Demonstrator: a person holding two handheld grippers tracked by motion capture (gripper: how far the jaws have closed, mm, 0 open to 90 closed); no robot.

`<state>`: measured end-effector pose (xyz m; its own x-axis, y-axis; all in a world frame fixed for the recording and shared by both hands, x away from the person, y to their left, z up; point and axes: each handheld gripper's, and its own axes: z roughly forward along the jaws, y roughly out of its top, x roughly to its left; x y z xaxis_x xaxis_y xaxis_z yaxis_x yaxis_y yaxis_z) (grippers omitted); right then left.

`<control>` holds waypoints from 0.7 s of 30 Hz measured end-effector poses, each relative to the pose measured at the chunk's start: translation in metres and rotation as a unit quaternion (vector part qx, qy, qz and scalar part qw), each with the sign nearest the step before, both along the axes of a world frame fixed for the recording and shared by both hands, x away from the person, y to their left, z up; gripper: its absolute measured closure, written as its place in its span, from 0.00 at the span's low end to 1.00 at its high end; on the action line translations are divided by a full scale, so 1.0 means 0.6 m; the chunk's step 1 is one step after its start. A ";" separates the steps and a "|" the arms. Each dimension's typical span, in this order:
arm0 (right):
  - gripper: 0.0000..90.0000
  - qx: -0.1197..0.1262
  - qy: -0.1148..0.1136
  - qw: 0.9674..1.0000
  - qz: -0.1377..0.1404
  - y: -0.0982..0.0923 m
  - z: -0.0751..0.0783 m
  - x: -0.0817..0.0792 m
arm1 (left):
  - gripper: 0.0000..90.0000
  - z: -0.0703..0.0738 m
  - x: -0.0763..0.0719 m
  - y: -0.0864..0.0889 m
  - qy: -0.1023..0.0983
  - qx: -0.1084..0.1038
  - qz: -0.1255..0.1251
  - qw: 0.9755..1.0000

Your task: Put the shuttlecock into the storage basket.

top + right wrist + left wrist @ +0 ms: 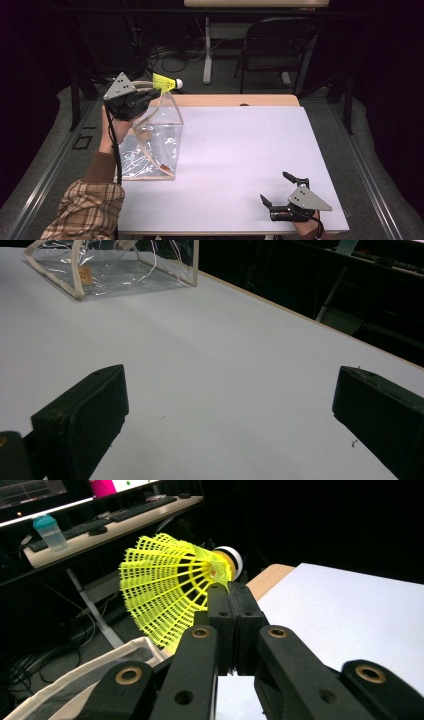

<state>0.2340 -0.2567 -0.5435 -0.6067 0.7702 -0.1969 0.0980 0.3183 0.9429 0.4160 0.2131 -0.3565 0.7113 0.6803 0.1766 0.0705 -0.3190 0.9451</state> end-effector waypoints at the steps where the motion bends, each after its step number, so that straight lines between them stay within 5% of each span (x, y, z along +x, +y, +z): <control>1: 0.01 0.000 0.000 1.000 0.000 0.000 0.000 0.000 | 0.99 0.000 0.000 0.001 0.001 0.000 0.002 1.000; 21: 0.01 0.000 0.001 1.000 -0.002 0.000 0.000 0.001 | 0.99 -0.005 0.000 0.029 -0.006 -0.012 0.040 0.999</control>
